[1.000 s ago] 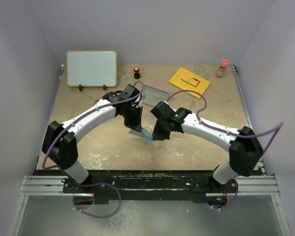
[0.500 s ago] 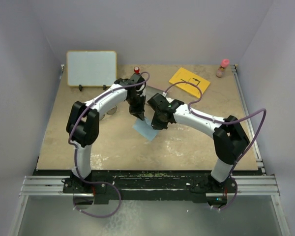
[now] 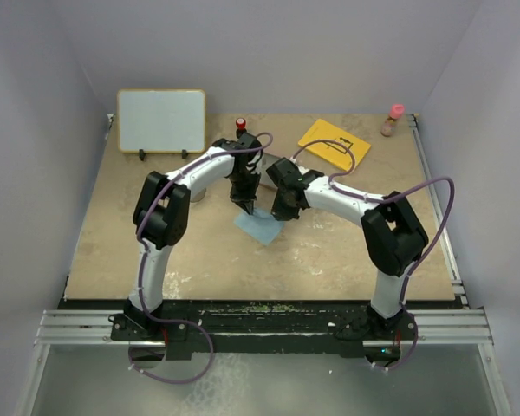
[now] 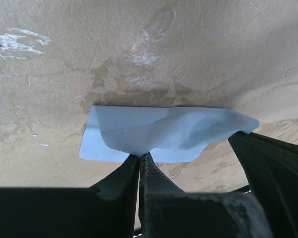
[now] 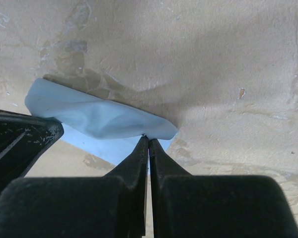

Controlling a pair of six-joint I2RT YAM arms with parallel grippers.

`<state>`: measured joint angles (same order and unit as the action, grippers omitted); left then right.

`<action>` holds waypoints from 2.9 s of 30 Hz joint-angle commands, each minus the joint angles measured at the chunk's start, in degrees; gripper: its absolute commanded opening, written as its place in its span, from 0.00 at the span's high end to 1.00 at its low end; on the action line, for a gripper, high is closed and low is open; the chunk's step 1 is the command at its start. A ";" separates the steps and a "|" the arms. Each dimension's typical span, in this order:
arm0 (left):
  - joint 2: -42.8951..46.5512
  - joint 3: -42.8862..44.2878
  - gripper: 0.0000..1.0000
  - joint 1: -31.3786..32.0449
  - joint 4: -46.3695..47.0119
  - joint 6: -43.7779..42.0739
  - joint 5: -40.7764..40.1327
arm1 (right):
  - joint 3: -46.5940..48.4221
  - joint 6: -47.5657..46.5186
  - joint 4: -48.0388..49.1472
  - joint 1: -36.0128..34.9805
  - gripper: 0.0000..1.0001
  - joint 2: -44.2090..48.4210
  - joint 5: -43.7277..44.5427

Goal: Organize the sunglasses
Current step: Fold the glasses cleaning cloth at the center of the board.

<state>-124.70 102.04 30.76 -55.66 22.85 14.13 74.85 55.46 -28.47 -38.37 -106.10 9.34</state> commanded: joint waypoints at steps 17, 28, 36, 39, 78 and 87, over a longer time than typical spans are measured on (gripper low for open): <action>-0.48 2.15 0.96 -2.99 -2.07 -4.53 3.78 | -6.67 1.37 9.01 -3.04 1.00 3.74 -1.97; 1.81 -1.11 0.96 -2.97 -5.35 -7.80 7.65 | -5.97 2.04 7.38 -3.09 1.00 3.88 -1.42; 3.44 -0.37 0.96 -2.99 -6.14 -8.34 7.18 | -6.39 1.71 8.49 -3.11 1.00 4.18 -1.65; 3.16 0.29 0.96 -3.23 -6.66 -8.54 6.64 | -6.92 1.72 8.87 -3.06 1.00 4.84 -1.96; 3.67 -6.95 0.96 -3.88 -4.34 -9.45 8.18 | -10.68 2.47 9.02 -5.90 1.00 2.29 -5.84; 4.72 -10.64 0.96 -3.87 -2.69 -9.63 7.29 | -10.43 2.62 9.39 -6.67 1.00 1.75 -6.60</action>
<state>-122.69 91.79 27.33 -59.51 13.91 21.43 64.18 57.45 -19.09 -44.29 -103.88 3.22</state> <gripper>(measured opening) 0.045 0.002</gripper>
